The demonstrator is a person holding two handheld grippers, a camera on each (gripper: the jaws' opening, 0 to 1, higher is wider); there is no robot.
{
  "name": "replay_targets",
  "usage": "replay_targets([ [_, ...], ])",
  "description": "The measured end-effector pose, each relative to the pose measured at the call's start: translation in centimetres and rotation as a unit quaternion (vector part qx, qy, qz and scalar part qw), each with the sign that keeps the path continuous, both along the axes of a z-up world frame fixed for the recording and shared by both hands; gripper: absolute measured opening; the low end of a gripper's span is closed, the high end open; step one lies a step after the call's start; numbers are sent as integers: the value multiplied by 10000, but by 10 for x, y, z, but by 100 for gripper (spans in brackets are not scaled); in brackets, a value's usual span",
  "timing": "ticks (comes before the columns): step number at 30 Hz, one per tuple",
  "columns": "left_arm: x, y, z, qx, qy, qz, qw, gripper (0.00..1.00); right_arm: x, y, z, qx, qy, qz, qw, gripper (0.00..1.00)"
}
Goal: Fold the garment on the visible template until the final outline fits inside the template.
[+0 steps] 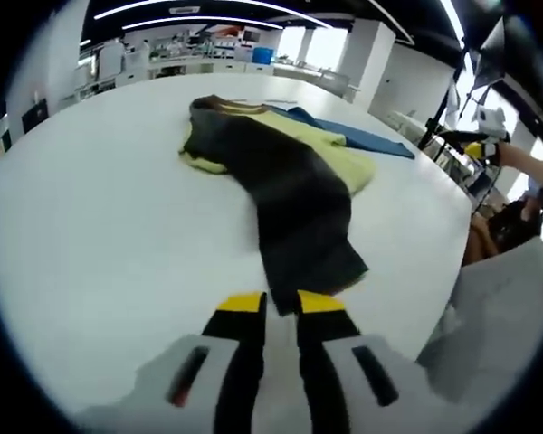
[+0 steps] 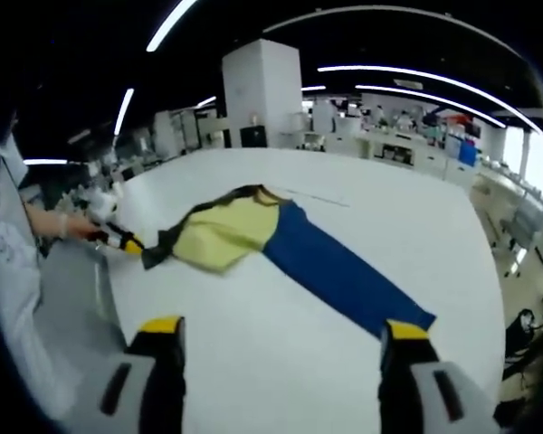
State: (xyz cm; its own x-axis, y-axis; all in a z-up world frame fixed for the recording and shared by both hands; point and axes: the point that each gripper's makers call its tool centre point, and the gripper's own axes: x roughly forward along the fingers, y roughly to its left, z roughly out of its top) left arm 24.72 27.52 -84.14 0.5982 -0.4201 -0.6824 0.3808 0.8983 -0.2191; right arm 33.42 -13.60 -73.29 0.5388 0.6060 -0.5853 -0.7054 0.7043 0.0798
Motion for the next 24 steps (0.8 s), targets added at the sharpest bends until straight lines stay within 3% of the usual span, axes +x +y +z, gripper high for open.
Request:
replay_targets([
  [12,-5,9,0,-163,207,204,9994,0,-17,1,7,10,-36,-115,9999,88],
  [19,3,47,29,-185,-21,492,9986,0,-26,2,10,-24,-14,-185,9998,88],
  [24,11,89,53,-90,-235,633,9977,0,-31,8,15,-62,-21,-207,9998,88],
])
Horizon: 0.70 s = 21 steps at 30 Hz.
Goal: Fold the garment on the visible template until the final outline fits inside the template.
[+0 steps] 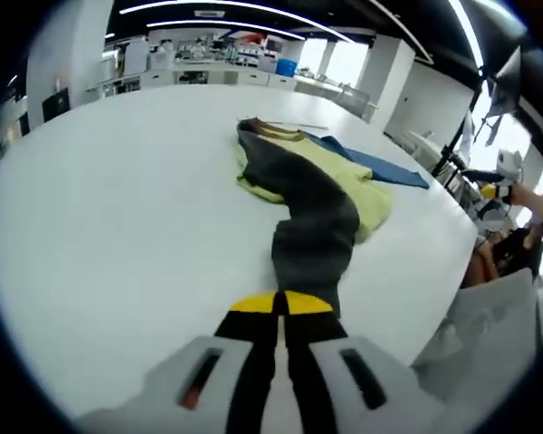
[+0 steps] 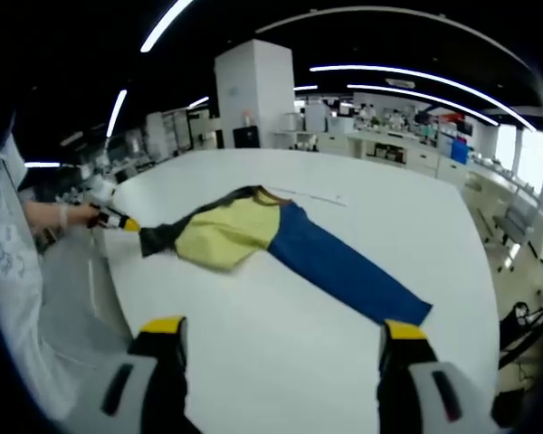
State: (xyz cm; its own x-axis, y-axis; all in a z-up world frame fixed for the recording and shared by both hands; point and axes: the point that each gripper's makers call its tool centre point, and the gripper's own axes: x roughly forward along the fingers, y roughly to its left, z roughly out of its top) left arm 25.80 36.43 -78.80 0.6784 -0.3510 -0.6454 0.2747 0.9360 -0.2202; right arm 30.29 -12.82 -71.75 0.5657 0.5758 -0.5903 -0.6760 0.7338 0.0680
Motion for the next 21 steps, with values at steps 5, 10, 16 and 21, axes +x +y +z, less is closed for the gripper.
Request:
replay_targets([
  [5,9,33,15,132,-82,48,9999,0,-3,2,8,30,-49,-174,9998,88],
  [10,18,55,26,279,-166,38,9995,0,-11,11,9,-21,-6,-252,9997,87],
  [16,36,84,28,450,-172,-50,9988,0,-14,18,11,-37,-11,-393,9992,87],
  [21,46,98,30,525,-145,-72,9985,0,-17,24,16,-61,-43,-534,9985,87],
])
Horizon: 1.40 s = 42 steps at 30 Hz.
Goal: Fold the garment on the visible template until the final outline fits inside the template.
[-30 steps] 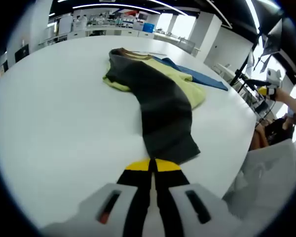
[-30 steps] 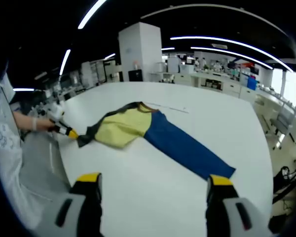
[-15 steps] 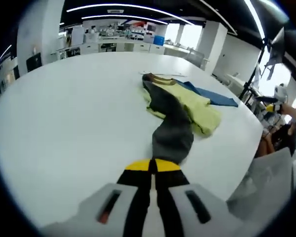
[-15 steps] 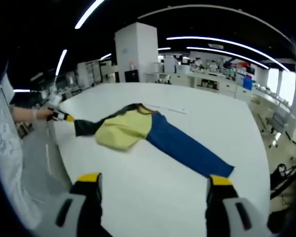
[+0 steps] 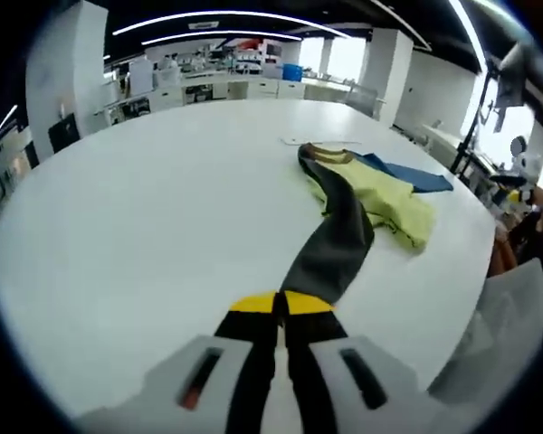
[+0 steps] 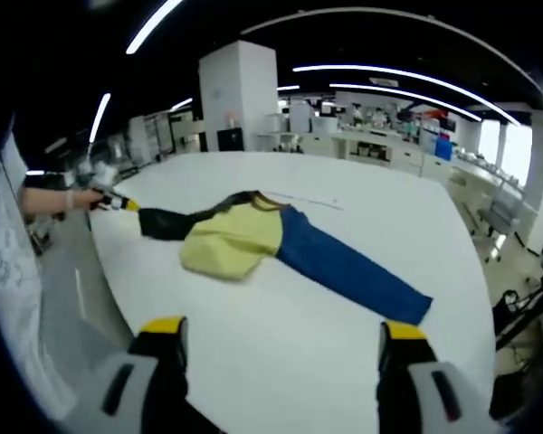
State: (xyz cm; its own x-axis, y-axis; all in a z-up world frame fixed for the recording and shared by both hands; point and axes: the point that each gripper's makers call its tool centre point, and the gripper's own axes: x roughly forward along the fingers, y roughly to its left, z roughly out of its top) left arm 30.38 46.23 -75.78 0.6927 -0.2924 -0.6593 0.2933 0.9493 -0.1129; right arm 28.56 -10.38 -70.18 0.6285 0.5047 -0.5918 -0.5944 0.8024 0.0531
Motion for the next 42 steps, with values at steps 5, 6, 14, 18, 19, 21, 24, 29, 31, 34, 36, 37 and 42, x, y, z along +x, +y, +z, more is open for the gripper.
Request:
replay_targets([
  [5,18,35,-5,-12,34,172,9998,0,0,6,5,-31,-24,-144,9999,87],
  [6,22,42,-5,-83,27,240,9997,0,1,6,5,-44,-33,-186,9998,86],
  [14,43,93,-16,-133,10,514,9986,0,5,20,12,-58,-67,-333,9994,86],
  [18,52,112,-19,-158,-11,616,9980,0,8,26,13,-94,-59,-377,9992,85],
  [19,54,117,-20,-120,-15,624,9980,0,8,28,13,-106,-54,-393,9992,85],
  [21,61,127,-23,-82,0,643,9979,0,10,31,12,-122,-39,-402,9991,85],
  [24,68,141,-25,-27,-11,689,9976,0,9,40,12,-152,-21,-407,9991,85],
  [29,86,166,-30,84,27,775,9970,0,13,46,11,-191,27,-461,9987,85],
  [31,100,181,-34,82,39,820,9966,0,15,46,11,-215,47,-476,9986,84],
  [34,105,188,-36,128,52,892,9959,0,16,49,10,-232,68,-512,9984,84],
  [36,112,195,-41,162,73,915,9957,0,17,51,10,-241,81,-543,9982,84],
  [37,114,197,-42,170,93,925,9955,0,17,52,9,-248,85,-558,9981,84],
  [42,128,205,-52,259,163,903,9954,0,19,56,9,-283,120,-616,9976,84],
])
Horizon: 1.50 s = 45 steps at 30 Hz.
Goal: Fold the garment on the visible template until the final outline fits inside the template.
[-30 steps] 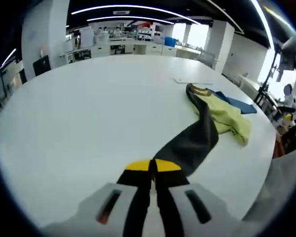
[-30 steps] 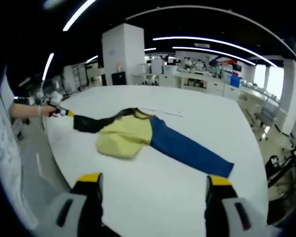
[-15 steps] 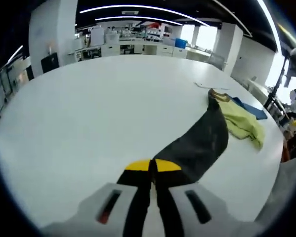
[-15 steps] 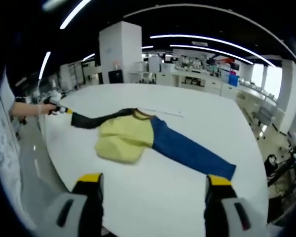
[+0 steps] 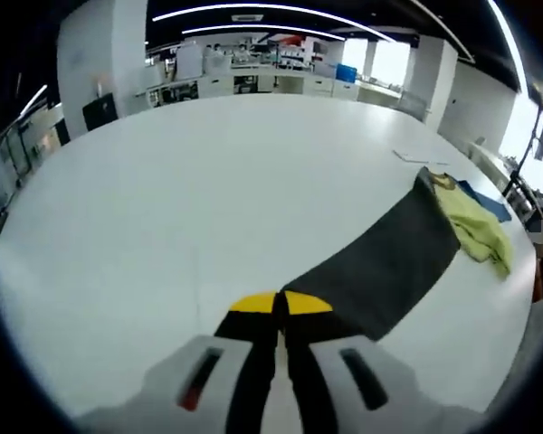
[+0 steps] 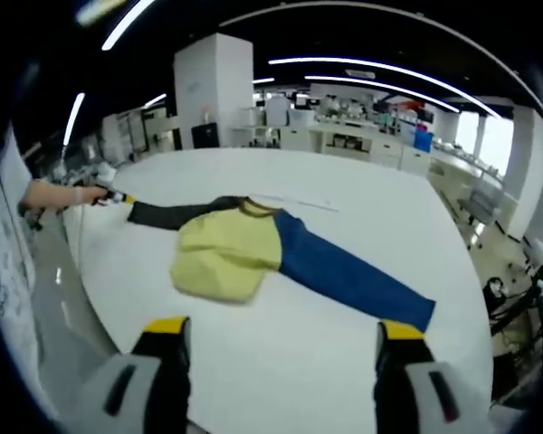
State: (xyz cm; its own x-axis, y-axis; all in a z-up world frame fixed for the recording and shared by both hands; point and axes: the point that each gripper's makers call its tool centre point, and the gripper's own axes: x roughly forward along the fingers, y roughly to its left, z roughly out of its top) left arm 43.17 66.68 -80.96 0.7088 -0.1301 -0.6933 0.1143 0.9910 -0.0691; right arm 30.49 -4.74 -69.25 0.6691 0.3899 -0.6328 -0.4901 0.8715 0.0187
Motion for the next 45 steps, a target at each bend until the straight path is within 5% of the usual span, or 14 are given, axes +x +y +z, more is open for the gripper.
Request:
replay_targets([
  [7,-2,1,-20,120,265,-47,9996,0,0,-1,-2,-14,34,-54,10000,84],
  [20,-9,1,-26,157,389,-85,9991,0,-3,3,-1,-19,55,-60,10000,84],
  [25,-6,1,-25,210,232,-174,9994,0,-4,2,1,-7,41,-60,10000,84],
  [27,-2,2,-17,502,-73,-376,9980,0,-5,3,1,-6,44,-55,10000,84],
  [32,2,-4,-3,403,-477,-696,9956,19,-7,3,-2,19,65,-63,10000,84],
  [36,0,-25,14,119,-869,-1124,9898,50,-10,11,-3,45,82,-44,9999,84],
  [45,-16,-97,41,-772,-1355,-2378,9587,96,-11,16,-2,94,72,23,9999,83],
])
